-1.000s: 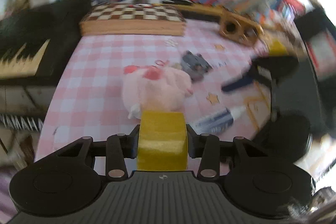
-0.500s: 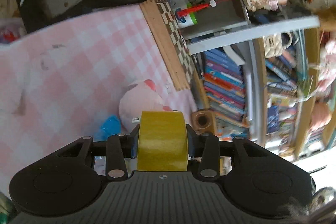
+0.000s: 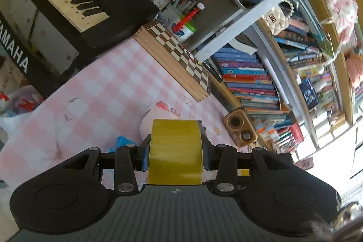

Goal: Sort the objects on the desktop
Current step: 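Close the left gripper on the yellow tape roll while the right gripper grasps the white glue bottle, then lift and carry the tape roll and glue bottle over the yellow box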

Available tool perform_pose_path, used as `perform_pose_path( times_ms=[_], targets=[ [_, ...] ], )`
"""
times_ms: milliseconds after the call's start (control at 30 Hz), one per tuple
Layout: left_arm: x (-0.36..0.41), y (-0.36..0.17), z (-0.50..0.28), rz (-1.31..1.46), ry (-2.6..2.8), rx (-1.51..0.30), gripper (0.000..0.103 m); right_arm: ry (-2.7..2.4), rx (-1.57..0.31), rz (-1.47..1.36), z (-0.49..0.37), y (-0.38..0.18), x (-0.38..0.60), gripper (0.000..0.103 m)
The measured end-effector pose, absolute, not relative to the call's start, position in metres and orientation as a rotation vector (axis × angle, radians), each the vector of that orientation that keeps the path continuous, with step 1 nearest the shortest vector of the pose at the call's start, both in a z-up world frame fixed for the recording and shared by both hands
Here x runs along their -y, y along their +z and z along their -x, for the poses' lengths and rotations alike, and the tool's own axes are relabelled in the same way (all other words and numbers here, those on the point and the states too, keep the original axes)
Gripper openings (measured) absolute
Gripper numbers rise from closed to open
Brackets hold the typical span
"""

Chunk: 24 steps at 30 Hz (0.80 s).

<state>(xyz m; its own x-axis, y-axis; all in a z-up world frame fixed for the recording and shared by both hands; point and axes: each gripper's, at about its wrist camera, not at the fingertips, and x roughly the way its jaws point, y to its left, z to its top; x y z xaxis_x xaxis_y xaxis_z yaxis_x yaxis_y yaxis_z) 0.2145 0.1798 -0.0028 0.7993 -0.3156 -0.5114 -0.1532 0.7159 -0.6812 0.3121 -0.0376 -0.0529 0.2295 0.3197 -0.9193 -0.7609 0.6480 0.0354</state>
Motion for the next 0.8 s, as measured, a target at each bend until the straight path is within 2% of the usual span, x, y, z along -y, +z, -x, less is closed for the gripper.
perform_pose_path(
  times_ms=[167,400,800],
  targets=[
    [-0.168,-0.003,-0.206,0.692,-0.104,-0.686,0.038,0.766,-1.069,0.468,-0.308,-0.054,0.031,0.037],
    [-0.159,-0.001,-0.195,0.637,-0.104,-0.705,0.038,0.689,-1.065,0.310,-0.302,-0.049,0.046,0.033],
    [-0.143,0.011,-0.160,0.535,-0.128,-0.687,0.038,0.593,-0.856,0.148,-0.237,0.006,0.086,0.033]
  ],
)
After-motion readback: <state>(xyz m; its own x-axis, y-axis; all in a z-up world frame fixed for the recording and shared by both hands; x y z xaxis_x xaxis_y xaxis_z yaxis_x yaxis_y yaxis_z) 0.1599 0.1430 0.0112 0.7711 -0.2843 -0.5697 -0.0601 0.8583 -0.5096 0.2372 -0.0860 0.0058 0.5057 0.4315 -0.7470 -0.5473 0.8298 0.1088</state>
